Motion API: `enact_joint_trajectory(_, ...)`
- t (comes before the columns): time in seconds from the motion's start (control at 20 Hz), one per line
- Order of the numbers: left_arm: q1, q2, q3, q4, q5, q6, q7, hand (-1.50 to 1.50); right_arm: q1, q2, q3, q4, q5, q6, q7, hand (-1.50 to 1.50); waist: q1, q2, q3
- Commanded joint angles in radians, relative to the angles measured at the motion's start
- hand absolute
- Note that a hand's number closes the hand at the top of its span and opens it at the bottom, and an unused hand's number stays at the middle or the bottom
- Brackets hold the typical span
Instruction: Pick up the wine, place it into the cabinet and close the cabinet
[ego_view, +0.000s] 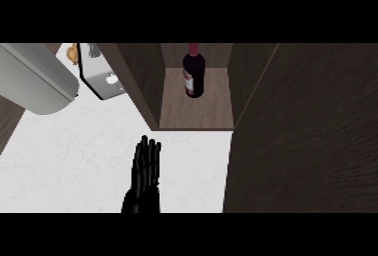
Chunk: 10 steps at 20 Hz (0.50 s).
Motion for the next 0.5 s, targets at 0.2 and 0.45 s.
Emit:
enact_joint_trajectory(0.2, 0.130, 0.210, 0.011, -0.235, 0.006, -0.085, 0.033, -1.50, 0.100, -0.046, 0.012, -0.160, -0.185, 0.079, 0.113, 1.50, -0.005, -0.002, 0.000)
enact_joint_trajectory(0.45, 0.194, 0.270, 0.025, -0.274, 0.009, -0.165, 0.014, -1.50, 0.095, -0.026, 0.052, -0.101, -0.105, 0.127, 0.014, 1.50, -0.001, 0.001, 0.000)
